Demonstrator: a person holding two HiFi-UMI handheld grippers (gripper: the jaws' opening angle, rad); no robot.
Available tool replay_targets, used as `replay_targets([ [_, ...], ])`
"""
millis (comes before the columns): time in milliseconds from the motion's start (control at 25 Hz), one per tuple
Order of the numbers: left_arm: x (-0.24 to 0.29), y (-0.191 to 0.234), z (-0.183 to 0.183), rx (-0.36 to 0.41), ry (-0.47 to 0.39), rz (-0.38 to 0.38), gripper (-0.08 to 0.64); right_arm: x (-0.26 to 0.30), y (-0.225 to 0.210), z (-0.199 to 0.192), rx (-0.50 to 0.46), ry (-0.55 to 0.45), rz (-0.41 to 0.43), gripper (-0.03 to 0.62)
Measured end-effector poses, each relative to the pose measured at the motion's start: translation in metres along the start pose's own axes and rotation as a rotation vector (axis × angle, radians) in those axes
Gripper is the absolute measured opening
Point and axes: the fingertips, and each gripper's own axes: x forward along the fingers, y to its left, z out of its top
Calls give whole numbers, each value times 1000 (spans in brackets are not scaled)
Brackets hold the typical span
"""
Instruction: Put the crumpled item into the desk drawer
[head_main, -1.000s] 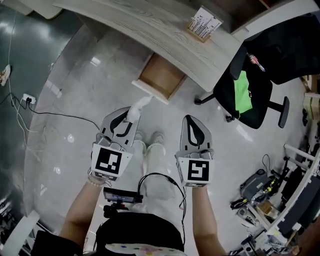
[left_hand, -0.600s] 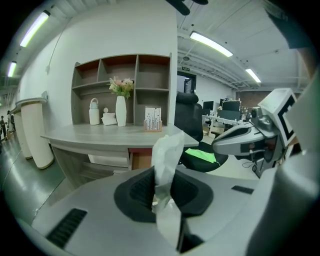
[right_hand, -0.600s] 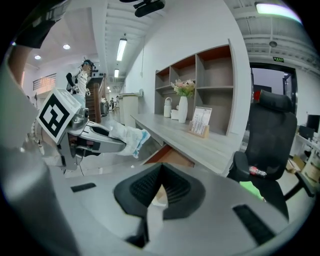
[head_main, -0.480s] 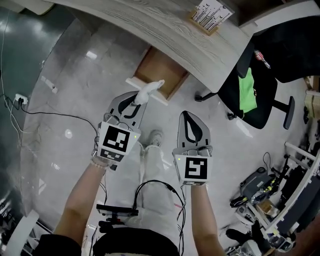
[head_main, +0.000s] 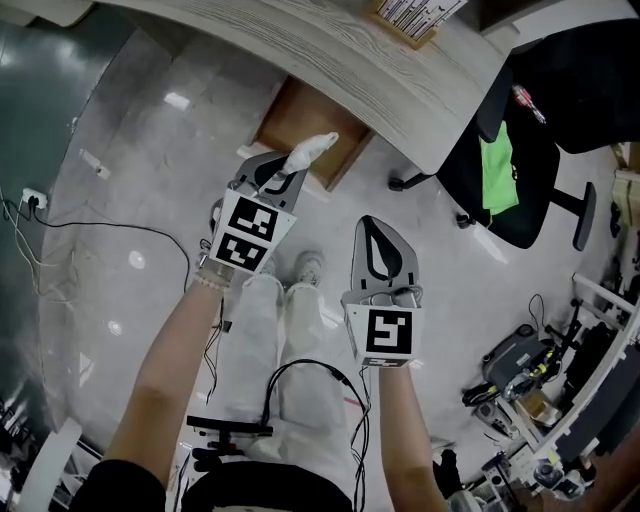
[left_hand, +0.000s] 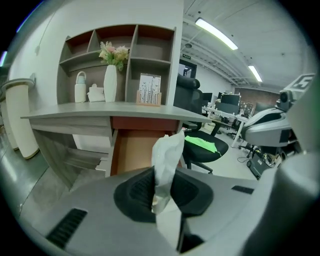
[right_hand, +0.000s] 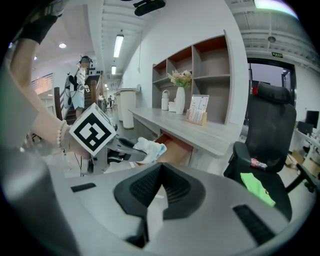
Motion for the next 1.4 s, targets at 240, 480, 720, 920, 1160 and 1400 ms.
replay_targets([
  [240,31,-1,-17,-33,79,-50,63,8,-4,-9,31,9,0,3],
  [480,50,-10,-33,-42,154,-99,69,15,-9,-16,32,10,0,3],
  [720,61,-18,-36,-5,204,-138,80,15,-10,-20,37,19,0,3],
  [920,66,-21,-35,16,217,-144,156,15,-12,-28,52,29,-10,3],
  [1160,66,-11,-36,27,209,-96,217,20,-15,-35,74,36,-24,3],
  [1400,51,3,-39,-37,176,-39,267,21,-14,-34,71,37,-23,3],
])
